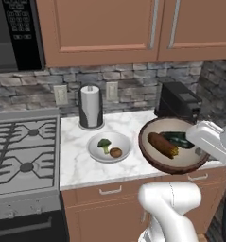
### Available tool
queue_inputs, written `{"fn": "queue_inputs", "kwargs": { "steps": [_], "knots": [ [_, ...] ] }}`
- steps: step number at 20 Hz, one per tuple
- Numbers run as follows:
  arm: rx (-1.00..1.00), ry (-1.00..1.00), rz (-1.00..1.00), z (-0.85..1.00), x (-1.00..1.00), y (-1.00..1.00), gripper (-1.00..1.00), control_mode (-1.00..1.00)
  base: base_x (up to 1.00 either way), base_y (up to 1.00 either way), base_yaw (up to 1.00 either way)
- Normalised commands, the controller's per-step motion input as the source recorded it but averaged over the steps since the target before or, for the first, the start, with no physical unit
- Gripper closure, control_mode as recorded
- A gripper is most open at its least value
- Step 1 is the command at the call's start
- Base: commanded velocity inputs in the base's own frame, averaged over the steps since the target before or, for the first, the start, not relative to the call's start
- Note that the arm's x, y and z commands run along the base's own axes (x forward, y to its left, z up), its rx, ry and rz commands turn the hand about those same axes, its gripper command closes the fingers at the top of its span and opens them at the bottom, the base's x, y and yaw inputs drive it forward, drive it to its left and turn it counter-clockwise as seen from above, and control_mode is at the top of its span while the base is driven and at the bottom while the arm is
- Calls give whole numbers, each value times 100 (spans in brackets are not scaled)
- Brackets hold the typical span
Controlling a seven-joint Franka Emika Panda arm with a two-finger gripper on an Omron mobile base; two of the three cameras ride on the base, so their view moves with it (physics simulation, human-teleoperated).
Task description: Place the bowl containing the eggplant and sweet potato in the microwave. Close the microwave door and press the start button to microwave the meal.
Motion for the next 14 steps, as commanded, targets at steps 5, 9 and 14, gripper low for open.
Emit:
{"fn": "queue_inputs", "kwargs": {
  "steps": [5, 9, 14],
  "knots": [
    [0, 0, 0, 0, 0, 0, 100, 100, -58, 36, 21],
    [0, 0, 0, 0, 0, 0, 100, 100, -34, 85, 29],
    [0, 0, 0, 0, 0, 0, 100, 100, -20, 86, 30]
  ]
}}
